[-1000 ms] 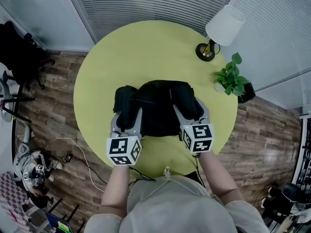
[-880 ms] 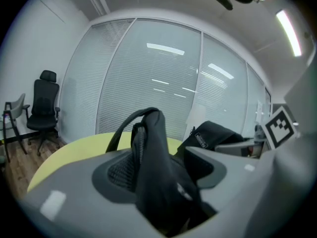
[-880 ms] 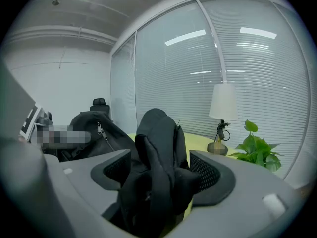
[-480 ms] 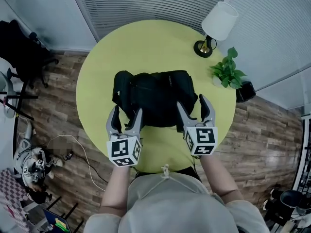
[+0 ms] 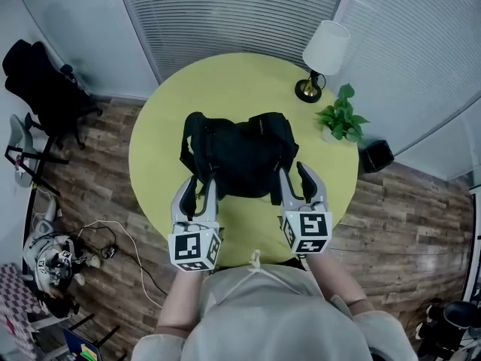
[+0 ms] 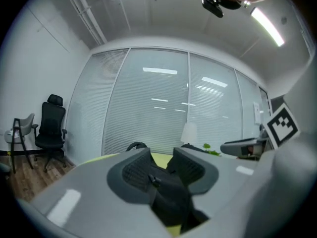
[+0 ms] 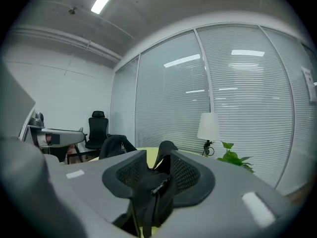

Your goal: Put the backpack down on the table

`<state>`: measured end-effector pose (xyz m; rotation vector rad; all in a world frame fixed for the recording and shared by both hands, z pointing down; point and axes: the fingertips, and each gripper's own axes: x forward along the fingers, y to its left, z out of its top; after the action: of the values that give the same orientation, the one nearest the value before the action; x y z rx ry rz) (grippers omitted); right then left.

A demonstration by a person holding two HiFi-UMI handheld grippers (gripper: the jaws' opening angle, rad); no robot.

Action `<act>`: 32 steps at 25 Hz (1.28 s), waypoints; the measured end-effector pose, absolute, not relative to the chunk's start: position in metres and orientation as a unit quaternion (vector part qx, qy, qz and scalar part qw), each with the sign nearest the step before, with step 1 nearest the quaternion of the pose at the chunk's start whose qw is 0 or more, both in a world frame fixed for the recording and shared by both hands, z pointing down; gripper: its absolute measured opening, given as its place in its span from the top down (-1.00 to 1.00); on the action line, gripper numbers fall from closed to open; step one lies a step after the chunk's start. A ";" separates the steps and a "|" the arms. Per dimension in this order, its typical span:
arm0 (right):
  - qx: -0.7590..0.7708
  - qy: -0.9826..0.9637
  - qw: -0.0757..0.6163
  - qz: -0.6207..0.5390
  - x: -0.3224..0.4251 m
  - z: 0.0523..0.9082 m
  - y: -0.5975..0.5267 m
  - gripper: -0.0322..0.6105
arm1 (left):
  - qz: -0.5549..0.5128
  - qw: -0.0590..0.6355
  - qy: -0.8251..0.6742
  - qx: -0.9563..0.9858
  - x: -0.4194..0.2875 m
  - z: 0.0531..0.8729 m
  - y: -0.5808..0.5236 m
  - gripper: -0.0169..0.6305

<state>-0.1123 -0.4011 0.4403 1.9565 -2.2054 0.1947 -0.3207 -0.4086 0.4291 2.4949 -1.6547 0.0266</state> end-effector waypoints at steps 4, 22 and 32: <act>0.661 -0.742 0.092 0.070 -0.113 0.437 -0.385 0.78 | -0.007 0.085 -0.554 0.828 -0.325 0.422 -0.391 0.84; 0.623 -0.771 0.094 0.096 -0.138 0.445 -0.373 0.91 | 0.014 0.092 -0.544 0.834 -0.329 0.424 -0.380 0.92; 0.619 -0.772 0.112 0.087 -0.148 0.455 -0.377 0.91 | 0.010 0.137 -0.549 0.824 -0.346 0.437 -0.386 0.92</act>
<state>-0.1483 -0.3768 0.4545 1.8183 -2.2662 0.2561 -0.3457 -0.3858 0.4370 2.3843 -1.5898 0.0283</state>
